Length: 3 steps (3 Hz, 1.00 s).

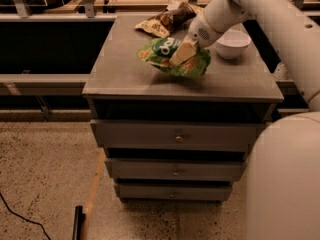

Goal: Pick green rice chip bag

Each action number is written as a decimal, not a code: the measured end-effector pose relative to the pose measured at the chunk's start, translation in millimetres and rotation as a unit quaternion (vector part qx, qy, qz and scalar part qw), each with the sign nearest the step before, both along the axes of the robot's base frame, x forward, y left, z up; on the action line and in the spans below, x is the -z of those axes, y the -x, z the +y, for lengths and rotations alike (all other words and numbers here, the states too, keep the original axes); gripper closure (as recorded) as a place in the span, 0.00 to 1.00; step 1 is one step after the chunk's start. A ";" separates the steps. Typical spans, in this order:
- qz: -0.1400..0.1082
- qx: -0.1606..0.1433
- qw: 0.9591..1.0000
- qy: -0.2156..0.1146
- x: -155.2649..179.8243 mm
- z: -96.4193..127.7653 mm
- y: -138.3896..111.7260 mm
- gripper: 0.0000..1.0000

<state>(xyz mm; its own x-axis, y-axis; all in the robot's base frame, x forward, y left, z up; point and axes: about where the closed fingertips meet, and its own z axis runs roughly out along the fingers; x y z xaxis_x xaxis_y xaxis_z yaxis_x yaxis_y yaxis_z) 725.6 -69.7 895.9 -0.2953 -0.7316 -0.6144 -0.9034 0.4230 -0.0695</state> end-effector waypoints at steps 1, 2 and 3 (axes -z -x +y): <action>-0.055 -0.028 0.997 -0.036 -49.7 -10.0 10.3 1.00; -0.098 -0.041 0.992 -0.074 -85.9 -16.3 19.9 1.00; -0.100 -0.043 0.991 -0.078 -87.3 -16.7 20.9 1.00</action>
Offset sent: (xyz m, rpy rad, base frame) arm -0.0369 -0.0325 0.1368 0.2495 -0.3148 0.1034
